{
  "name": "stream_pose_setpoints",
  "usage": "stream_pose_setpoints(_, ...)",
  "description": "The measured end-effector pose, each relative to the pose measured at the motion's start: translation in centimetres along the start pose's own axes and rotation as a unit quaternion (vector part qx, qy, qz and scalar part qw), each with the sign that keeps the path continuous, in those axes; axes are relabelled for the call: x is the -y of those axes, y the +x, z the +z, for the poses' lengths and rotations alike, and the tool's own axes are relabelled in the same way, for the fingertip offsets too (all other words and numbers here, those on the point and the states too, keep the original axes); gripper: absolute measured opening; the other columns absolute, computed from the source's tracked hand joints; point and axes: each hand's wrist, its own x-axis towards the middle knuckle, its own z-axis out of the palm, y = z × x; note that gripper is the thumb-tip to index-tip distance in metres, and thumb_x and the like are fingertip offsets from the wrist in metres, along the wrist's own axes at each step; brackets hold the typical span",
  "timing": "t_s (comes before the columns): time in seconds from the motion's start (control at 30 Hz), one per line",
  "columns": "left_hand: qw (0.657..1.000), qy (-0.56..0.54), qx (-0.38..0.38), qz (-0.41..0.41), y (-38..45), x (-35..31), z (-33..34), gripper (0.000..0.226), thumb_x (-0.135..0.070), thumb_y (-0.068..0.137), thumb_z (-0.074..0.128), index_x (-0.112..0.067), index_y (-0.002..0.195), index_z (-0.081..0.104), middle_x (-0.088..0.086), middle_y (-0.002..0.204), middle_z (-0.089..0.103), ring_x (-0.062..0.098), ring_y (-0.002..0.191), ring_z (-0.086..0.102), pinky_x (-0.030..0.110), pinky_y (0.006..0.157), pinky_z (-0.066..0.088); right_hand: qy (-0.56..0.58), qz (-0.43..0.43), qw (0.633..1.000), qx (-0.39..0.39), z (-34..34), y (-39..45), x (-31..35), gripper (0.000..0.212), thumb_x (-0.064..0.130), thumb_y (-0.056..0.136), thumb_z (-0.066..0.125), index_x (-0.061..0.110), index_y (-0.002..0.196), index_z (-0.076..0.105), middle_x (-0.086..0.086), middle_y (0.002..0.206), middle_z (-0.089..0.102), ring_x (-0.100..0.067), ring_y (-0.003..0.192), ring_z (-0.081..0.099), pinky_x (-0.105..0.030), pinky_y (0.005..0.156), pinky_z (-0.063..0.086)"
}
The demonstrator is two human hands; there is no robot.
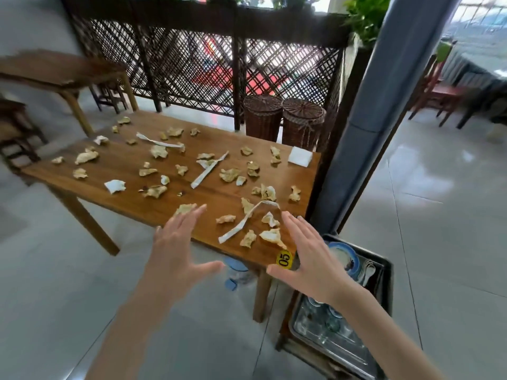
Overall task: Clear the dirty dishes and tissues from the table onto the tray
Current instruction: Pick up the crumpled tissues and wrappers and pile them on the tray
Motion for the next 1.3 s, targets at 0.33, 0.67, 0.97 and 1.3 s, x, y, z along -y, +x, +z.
stream_pose_setpoints(0.33, 0.999, 0.022, -0.041, 0.007, 2.6, 8.2, -5.6, 0.112, -0.048, 0.068, 0.078, -0.044, 0.142, -0.006, -0.017, 0.154, -0.005, 0.015, 0.145, -0.004, 0.045, 0.116, 0.010, -0.020, -0.046, 0.998, 0.031, 3.4, 8.5, 6.4, 0.093, 0.075, 0.077, 0.041, 0.040, 0.145, -0.012, 0.027, 0.148, -0.016, -0.003, 0.141, -0.014, -0.038, 0.117, 0.006)
stream_pose_setpoints(0.67, 0.995, 0.014, -0.072, -0.069, 9.7, 19.9, -10.0, 0.107, -0.053, 0.071, 0.074, -0.045, 0.142, -0.006, -0.024, 0.148, -0.012, 0.010, 0.144, -0.010, 0.040, 0.116, 0.004, -0.031, -0.109, 0.991, 0.074, 9.7, 23.8, 12.3, 0.091, 0.079, 0.075, 0.037, 0.048, 0.140, -0.017, 0.034, 0.144, -0.021, 0.000, 0.137, -0.018, -0.037, 0.112, 0.003)
stream_pose_setpoints(0.97, 0.988, 0.049, -0.099, -0.104, 21.6, 32.3, -14.6, 0.103, -0.062, 0.069, 0.070, -0.052, 0.136, -0.008, -0.029, 0.145, -0.014, -0.002, 0.135, -0.014, 0.042, 0.114, 0.006, -0.007, -0.112, 0.991, 0.075, 15.4, 40.9, 18.7, 0.089, 0.083, 0.063, 0.028, 0.060, 0.122, -0.035, 0.037, 0.136, -0.029, 0.001, 0.132, -0.023, -0.035, 0.108, -0.001)
stream_pose_setpoints(1.3, 0.985, 0.050, -0.098, -0.135, 30.8, 46.3, -17.7, 0.102, -0.056, 0.068, 0.074, -0.044, 0.142, 0.005, -0.020, 0.152, 0.001, 0.004, 0.137, -0.005, 0.043, 0.114, 0.011, -0.047, -0.133, 0.983, 0.117, 23.5, 53.6, 24.1, 0.091, 0.086, 0.064, 0.020, 0.051, 0.124, -0.039, 0.026, 0.142, -0.023, -0.007, 0.138, -0.016, -0.036, 0.112, 0.003)
